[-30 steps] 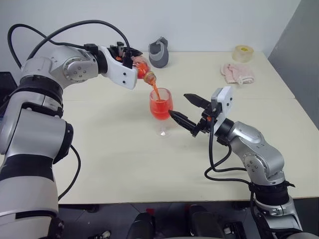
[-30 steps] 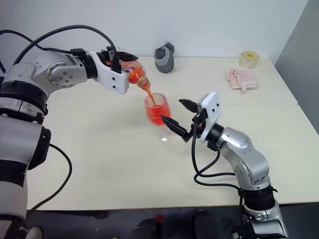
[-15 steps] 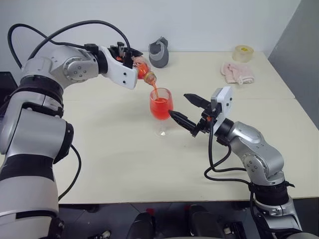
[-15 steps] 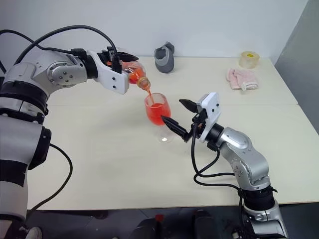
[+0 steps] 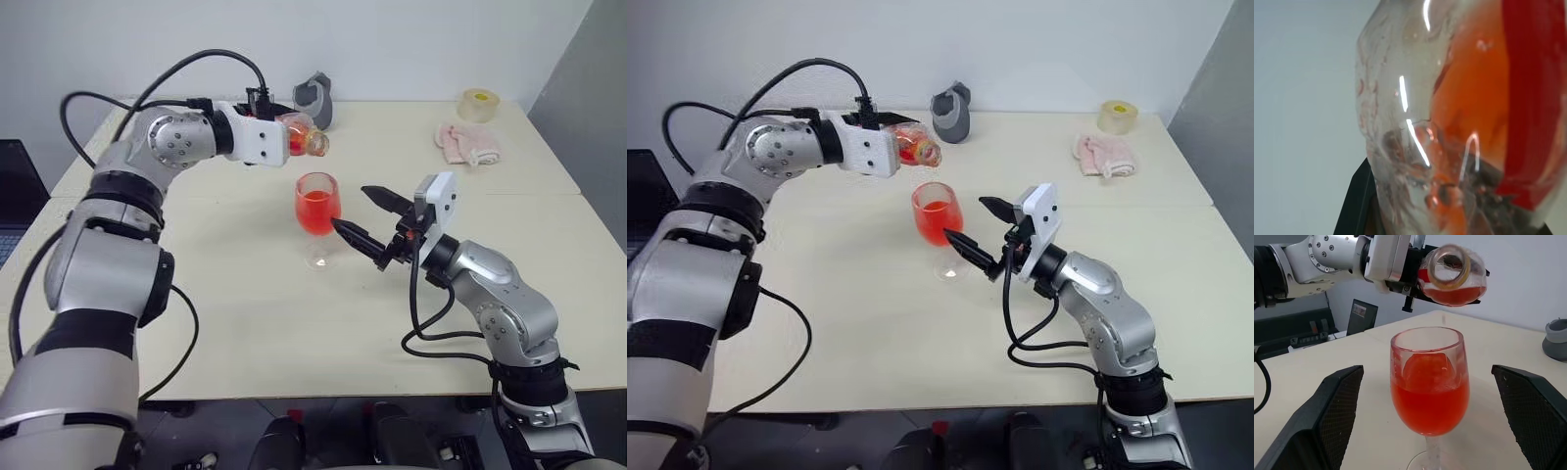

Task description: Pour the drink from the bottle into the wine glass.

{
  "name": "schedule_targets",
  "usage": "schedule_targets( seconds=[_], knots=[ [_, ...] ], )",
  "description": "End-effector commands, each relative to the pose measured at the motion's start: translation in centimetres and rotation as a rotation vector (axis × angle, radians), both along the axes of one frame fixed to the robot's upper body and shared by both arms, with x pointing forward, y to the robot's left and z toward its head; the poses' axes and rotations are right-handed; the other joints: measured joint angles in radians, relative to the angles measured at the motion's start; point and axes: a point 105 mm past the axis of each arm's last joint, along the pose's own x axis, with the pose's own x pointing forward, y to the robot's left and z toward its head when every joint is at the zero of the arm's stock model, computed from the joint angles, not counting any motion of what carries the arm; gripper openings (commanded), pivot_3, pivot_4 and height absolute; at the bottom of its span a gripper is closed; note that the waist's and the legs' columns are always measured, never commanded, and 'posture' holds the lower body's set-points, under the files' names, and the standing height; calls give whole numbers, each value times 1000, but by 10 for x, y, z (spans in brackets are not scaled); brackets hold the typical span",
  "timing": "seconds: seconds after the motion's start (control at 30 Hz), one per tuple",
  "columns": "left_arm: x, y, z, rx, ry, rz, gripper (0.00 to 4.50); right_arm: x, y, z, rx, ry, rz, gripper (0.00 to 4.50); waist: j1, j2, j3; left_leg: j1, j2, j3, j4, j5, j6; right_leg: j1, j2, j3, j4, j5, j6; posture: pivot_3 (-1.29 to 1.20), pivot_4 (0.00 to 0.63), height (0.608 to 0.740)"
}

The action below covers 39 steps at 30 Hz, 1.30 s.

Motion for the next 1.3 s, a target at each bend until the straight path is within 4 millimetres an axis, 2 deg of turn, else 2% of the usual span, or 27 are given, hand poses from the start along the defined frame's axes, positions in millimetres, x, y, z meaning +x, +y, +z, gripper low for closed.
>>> schedule_targets(
  seconds=[0.03,0.27,0.4,0.57,0.67,0.77,0.93,1.13,1.2,1.3],
  knots=[
    [-2,3,26,-182,22,-12,1366,-9,3,15,20,-67,20,4500,-1,0,0,0,0,0,0,0,0,0,0,0,0,0,0,0,150,740],
    [5,18,42,-541,150,25,1366,-20,3,18,20,-80,67,4500,-4,0,0,-2,-1,-9,1,0,0,0,-1,-6,0,0,0,0,150,740],
    [9,39,27,-725,233,94,1366,-30,-1,18,21,-72,109,4500,-5,1,0,-2,-1,-13,1,0,0,1,-1,-7,1,0,0,0,150,740],
    [9,81,10,-1040,268,267,1366,-47,-9,0,-63,-73,171,4500,-4,1,0,-2,0,-15,2,0,0,1,-1,-9,1,0,0,0,150,740],
    [3,105,-6,-1161,254,386,1366,-52,-12,-10,-100,-75,191,4500,-2,0,0,-3,0,-16,2,0,0,1,-2,-9,1,0,0,0,150,740],
    [-5,121,-30,-1243,276,463,1366,-55,-11,-15,-104,-72,204,4500,0,1,-1,-3,0,-16,2,0,-1,1,-2,-9,1,0,0,0,150,740],
    [-12,132,-69,-1309,309,550,1366,-54,-8,-19,-107,-75,207,4500,4,0,-1,-2,0,-16,2,1,-2,2,-2,-9,1,0,0,0,150,740],
    [-18,144,-95,-1358,306,579,1366,-52,-8,-21,-107,-72,199,4500,13,0,-1,-2,-1,-16,2,1,-2,2,-4,-10,1,0,0,0,150,740],
    [-20,151,-113,-1355,319,594,1366,-52,-6,-20,-106,-73,196,4500,17,0,-2,-2,0,-16,2,1,-2,2,-4,-10,0,0,0,0,150,740],
    [-20,156,-127,-1371,342,622,1366,-51,-7,-19,-110,-73,193,4500,19,0,-2,-1,-1,-15,2,1,-2,3,-4,-10,0,0,0,0,150,740]
  ],
)
